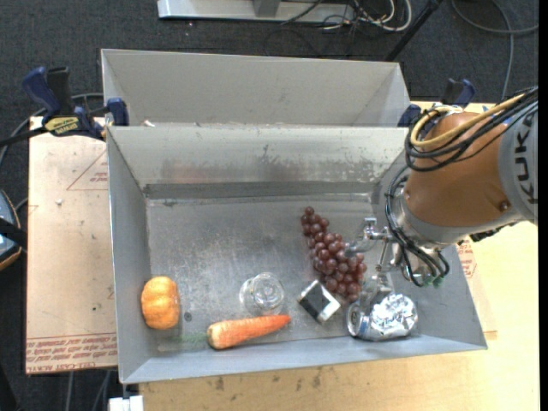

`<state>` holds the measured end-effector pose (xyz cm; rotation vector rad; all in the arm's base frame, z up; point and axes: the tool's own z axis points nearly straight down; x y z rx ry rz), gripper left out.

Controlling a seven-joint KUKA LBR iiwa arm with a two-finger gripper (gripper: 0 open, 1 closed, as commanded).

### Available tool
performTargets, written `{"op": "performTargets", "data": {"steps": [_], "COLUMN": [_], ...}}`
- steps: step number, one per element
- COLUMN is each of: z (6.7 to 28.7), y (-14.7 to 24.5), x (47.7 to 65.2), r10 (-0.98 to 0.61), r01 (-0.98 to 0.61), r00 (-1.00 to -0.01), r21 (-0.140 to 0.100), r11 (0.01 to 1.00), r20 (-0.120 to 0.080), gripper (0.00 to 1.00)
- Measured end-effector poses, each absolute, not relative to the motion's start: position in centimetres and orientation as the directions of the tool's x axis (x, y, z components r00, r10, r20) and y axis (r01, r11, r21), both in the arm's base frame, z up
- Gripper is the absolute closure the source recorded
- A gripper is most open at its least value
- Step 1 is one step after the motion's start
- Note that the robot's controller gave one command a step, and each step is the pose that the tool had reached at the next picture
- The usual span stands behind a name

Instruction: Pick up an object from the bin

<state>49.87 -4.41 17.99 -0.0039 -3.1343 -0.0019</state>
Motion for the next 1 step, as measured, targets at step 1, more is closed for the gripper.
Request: {"op": "performTargets", "data": {"steps": [1], "z": [18.34], "y": [-4.40], "x": [50.05], "r10": [0.000], "r01": [0.000], "r00": [-1.000], "r21": [0.001], "r11": [1.000], "r20": [0.000], "gripper": [0.00]}}
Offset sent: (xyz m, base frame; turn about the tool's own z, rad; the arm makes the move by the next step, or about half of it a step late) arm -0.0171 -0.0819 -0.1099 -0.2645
